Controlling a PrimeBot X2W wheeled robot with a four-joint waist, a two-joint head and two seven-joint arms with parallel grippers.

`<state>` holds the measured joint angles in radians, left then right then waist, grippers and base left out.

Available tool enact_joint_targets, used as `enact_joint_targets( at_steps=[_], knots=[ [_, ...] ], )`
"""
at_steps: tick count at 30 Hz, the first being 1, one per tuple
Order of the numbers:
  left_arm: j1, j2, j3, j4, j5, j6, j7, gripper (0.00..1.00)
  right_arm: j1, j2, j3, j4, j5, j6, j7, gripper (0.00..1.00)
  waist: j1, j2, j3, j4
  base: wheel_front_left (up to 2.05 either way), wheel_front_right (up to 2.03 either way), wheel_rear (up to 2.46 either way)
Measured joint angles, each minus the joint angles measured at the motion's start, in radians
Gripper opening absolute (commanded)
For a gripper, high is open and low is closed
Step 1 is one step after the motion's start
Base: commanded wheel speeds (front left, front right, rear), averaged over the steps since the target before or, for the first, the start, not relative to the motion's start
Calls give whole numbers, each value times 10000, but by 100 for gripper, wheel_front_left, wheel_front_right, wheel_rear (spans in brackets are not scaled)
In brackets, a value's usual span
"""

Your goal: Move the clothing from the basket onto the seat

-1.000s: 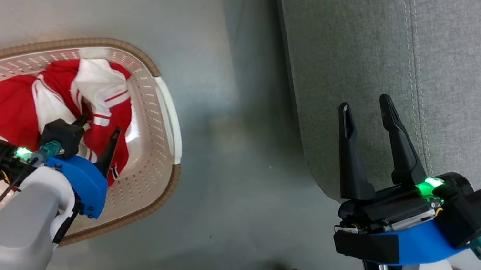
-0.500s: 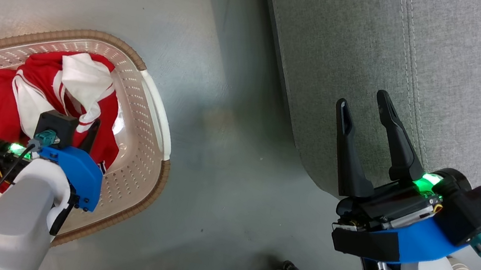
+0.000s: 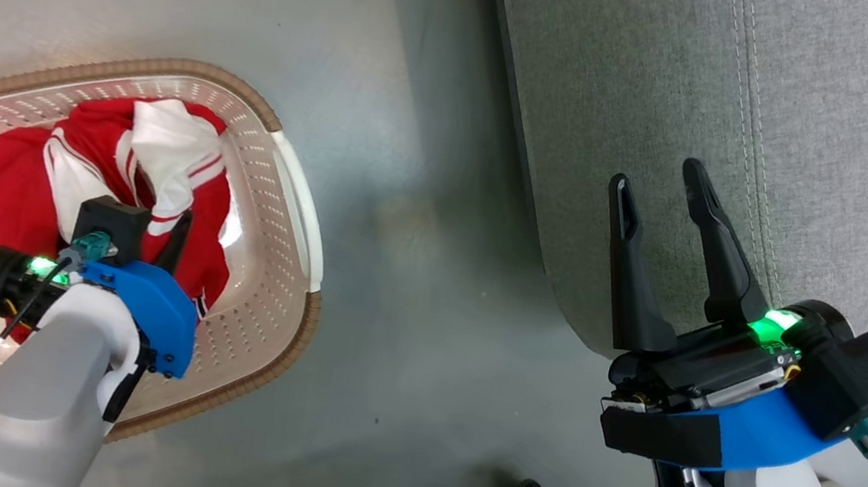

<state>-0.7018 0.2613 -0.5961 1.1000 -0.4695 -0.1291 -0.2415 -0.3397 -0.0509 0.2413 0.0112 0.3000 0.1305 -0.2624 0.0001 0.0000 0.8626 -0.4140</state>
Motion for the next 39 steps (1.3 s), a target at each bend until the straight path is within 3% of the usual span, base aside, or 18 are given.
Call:
enact_joint_targets(
  at_steps=[13, 26, 39],
  knots=[
    [462, -497, -443, -617, -759, 0, -188, 0, 13, 6, -240, 362, -706, 0, 0, 100, -1, 0, -1497, 782, 0, 0, 0],
    [2150, -734, -880, -2677, -1095, 0, -201, 0, 1006, 10, -525, 1202, -1448, 0, 0, 100, -4, 1, -4318, 1829, 0, 0, 0],
    [2266, -619, -1919, -4046, -1049, 0, -199, 0, 1870, 12, -332, 1668, -1620, 0, 251, 100, -4, 1, -6732, 2946, 0, 0, 0]
  ],
)
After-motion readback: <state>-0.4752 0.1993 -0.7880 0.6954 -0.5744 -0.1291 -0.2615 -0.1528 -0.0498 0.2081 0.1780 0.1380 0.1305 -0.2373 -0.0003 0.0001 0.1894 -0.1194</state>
